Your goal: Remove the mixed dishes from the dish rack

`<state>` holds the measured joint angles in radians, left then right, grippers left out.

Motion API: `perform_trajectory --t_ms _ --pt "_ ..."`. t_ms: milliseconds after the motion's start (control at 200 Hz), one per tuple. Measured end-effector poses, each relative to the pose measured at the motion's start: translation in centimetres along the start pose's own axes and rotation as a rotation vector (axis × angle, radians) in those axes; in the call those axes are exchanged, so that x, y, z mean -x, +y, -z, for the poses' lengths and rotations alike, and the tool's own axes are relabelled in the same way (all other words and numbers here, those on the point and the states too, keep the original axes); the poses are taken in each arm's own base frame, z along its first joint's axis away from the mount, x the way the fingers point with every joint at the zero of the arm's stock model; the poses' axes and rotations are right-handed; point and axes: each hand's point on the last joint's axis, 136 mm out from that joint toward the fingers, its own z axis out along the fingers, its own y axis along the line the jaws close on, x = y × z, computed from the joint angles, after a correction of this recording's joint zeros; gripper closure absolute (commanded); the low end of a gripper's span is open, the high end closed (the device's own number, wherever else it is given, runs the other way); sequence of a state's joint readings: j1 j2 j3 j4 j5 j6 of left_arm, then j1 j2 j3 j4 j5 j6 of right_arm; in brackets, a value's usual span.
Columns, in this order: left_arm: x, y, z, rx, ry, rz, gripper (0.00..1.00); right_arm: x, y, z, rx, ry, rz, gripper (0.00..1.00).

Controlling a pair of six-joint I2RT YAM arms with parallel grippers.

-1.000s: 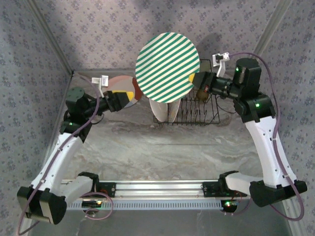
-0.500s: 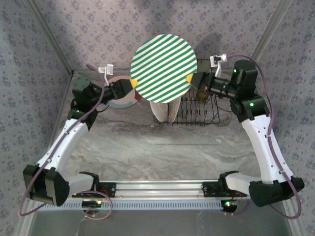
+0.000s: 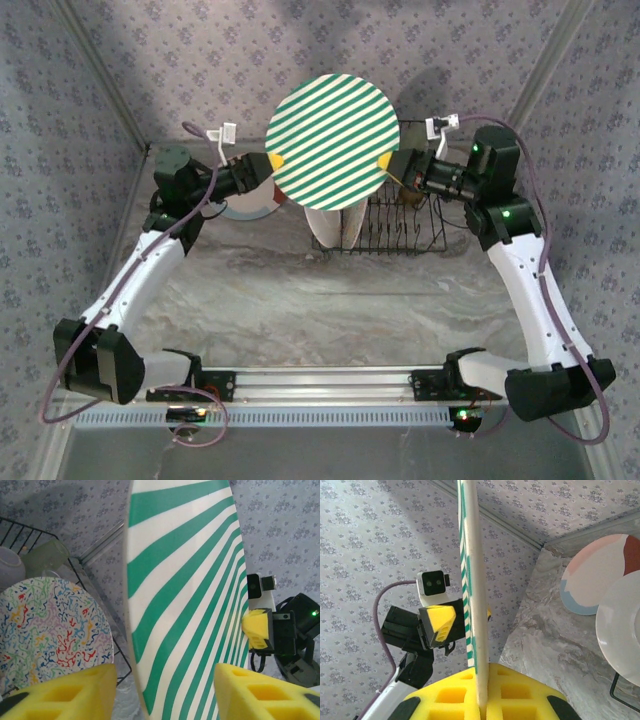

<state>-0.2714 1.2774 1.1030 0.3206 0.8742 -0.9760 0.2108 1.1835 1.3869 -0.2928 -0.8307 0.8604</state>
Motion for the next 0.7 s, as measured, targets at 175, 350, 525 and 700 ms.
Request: perform_trajectory --t_ms 175,350,525,700 --pt "0.29 -0.36 -0.02 -0.013 -0.010 0.012 0.67 -0.01 -0.56 -0.04 0.007 -0.002 -0.023 1.00" --pt "0.49 -0.46 -0.01 -0.014 -0.018 0.021 0.76 0.17 -0.65 -0.04 0.026 -0.007 -0.040 1.00" --pt "0.60 -0.54 -0.01 -0.017 -0.023 0.026 0.85 0.24 -0.55 -0.12 0.046 -0.007 -0.053 1.00" --pt "0.72 -0.77 0.02 -0.024 -0.028 0.053 0.98 0.34 -0.61 -0.15 0.051 -0.012 -0.047 1.00"
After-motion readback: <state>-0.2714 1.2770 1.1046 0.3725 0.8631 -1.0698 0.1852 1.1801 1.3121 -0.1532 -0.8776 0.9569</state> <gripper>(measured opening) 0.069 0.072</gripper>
